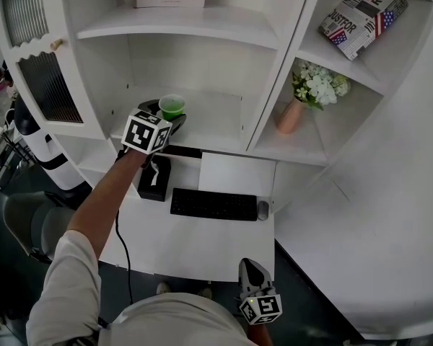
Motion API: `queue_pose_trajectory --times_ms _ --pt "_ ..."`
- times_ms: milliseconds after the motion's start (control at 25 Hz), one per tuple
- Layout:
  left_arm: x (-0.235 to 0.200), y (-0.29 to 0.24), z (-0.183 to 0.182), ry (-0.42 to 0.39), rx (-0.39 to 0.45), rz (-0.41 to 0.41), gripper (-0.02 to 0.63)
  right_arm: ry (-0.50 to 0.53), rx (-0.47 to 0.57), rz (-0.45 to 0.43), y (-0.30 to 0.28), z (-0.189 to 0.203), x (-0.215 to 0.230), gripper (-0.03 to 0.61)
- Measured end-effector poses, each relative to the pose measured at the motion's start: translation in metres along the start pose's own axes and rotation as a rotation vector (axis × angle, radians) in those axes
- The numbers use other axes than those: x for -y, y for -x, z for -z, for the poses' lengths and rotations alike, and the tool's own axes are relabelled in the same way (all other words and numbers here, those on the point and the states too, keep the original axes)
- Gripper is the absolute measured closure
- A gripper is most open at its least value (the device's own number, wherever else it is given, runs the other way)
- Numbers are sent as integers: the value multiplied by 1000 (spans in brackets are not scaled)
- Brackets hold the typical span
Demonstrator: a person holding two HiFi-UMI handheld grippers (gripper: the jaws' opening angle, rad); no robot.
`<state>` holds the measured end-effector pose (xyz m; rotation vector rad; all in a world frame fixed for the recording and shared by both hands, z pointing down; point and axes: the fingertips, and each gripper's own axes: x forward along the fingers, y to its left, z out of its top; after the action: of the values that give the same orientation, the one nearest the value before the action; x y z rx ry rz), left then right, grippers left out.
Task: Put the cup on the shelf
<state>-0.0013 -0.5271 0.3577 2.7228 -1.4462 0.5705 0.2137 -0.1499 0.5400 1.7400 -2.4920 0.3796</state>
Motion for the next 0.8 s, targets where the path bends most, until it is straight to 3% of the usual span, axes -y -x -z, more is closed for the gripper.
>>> queue_pose_trajectory --times_ms 800 --pt "-5 14 8 8 -8 -11 256 1 8 -31 -11 -5 -3 574"
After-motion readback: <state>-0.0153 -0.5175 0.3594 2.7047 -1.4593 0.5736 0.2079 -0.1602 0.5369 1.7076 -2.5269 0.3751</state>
